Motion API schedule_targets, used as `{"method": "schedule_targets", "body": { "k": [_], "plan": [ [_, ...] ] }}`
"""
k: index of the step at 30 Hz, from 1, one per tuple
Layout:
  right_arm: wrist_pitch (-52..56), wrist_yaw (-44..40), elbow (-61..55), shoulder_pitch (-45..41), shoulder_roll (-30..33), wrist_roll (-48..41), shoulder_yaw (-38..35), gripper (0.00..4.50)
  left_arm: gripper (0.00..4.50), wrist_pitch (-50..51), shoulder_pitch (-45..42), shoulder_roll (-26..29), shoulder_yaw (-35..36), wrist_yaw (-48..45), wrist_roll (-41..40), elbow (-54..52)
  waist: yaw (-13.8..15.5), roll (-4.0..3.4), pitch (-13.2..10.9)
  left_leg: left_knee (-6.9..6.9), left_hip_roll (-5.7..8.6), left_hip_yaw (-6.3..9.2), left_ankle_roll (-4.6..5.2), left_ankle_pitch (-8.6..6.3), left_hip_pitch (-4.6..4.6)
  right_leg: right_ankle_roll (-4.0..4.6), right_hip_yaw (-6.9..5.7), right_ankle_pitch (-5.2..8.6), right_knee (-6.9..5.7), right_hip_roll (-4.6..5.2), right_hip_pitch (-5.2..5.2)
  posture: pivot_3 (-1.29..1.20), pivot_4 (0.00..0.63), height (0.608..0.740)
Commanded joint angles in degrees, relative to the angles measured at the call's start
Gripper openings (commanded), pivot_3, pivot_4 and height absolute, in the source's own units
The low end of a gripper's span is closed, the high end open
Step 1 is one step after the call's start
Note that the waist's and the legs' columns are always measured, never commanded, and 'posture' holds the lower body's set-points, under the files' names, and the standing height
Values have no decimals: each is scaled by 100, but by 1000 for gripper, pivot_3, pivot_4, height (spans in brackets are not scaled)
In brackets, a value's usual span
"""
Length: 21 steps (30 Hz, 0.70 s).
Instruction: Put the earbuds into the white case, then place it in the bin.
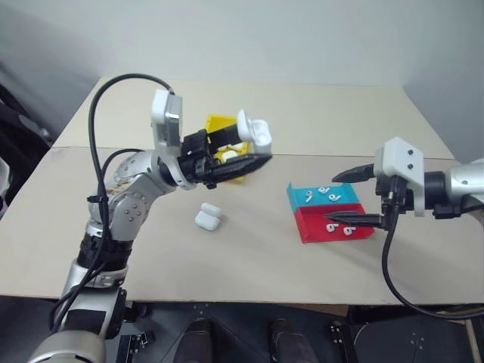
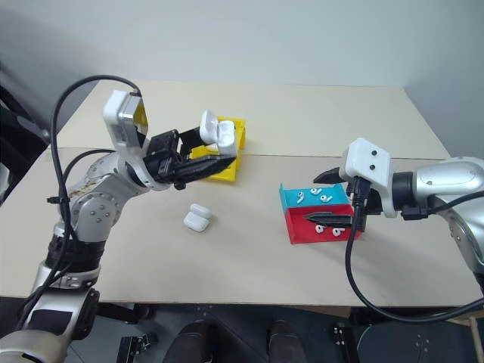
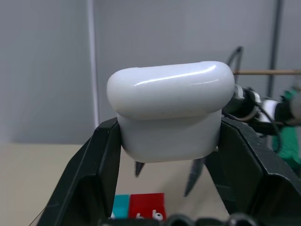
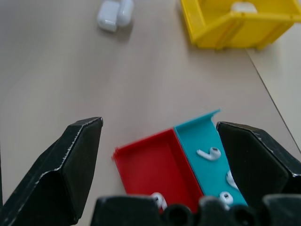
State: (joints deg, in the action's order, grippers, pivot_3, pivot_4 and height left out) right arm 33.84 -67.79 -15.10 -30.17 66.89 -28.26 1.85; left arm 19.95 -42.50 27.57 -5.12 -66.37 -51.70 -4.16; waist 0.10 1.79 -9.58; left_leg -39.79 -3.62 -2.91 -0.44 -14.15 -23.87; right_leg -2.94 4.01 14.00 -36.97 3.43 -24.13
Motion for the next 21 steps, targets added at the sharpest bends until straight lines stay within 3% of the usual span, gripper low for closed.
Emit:
{"method": "schedule_targets", "body": {
  "k": [1, 9, 14, 21],
  "plan": [
    [-190, -444, 367, -354, 122, 444, 342, 4500, 2789, -108, -69, -134, 64, -526, 90, -90, -19, 0, 0, 0, -1, 0, 1, 0, -1, 0, 1, 0, -1, 0, -2, 0, 150, 740],
    [-805, -1258, 1240, -1206, -177, 1817, 1599, 4500, 2789, 2, 349, -260, 64, -397, 421, -520, -95, -2, 0, -2, -5, 0, 2, -1, 0, -2, 2, 1, -4, -1, -4, 0, 150, 740],
    [-1240, -1431, 2009, -1521, -626, 2601, 2179, 3324, 2789, 59, 571, -315, 98, -237, 488, -846, -88, -2, 0, -3, -3, -1, 2, -1, 0, -2, 2, 1, -4, 0, -5, 0, 150, 740],
    [-2100, -1577, 2967, -1844, -1176, 3301, 2495, 3324, 2789, 119, 783, -311, 153, -61, 513, -1107, -81, -3, -1, -3, -4, -1, 2, -1, 0, -2, 1, 1, -5, 0, -4, 0, 150, 740]
  ]
}}
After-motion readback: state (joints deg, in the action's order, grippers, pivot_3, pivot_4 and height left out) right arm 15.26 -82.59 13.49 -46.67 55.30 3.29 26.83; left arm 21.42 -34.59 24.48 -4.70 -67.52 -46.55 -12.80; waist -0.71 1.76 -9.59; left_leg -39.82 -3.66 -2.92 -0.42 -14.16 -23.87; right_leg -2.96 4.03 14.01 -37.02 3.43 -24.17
